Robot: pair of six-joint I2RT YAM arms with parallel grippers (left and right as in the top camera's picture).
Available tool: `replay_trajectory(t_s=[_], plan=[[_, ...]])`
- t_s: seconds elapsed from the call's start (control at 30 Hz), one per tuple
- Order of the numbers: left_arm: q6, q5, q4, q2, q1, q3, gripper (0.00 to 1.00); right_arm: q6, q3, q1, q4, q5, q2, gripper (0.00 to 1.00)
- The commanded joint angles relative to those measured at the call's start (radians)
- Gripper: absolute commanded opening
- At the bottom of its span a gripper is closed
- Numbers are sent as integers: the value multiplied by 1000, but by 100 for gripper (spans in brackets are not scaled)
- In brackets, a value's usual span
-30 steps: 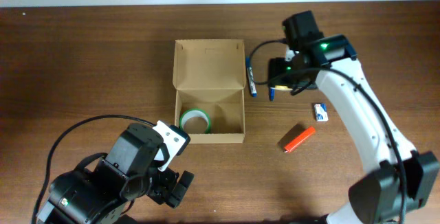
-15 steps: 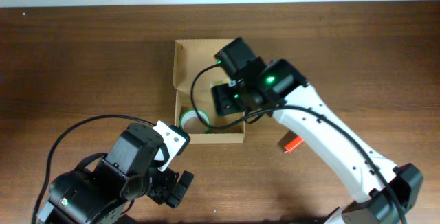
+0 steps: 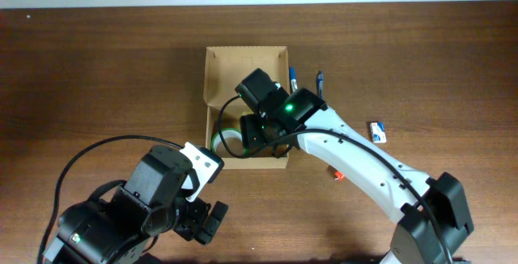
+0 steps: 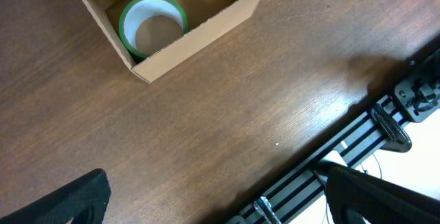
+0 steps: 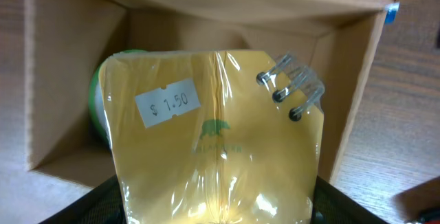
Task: Pack container
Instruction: 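Lift the yellow notepad and place it in the box beside tape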
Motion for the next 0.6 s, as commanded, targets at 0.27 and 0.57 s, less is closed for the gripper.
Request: replay_trajectory(t_s=[0.27,0.57], plan=[[-6,11,0,-4,-2,16,99,78,-98,6,59,25,3,74],[-6,11,0,-4,-2,16,100,78,-98,6,58,23,3,86]])
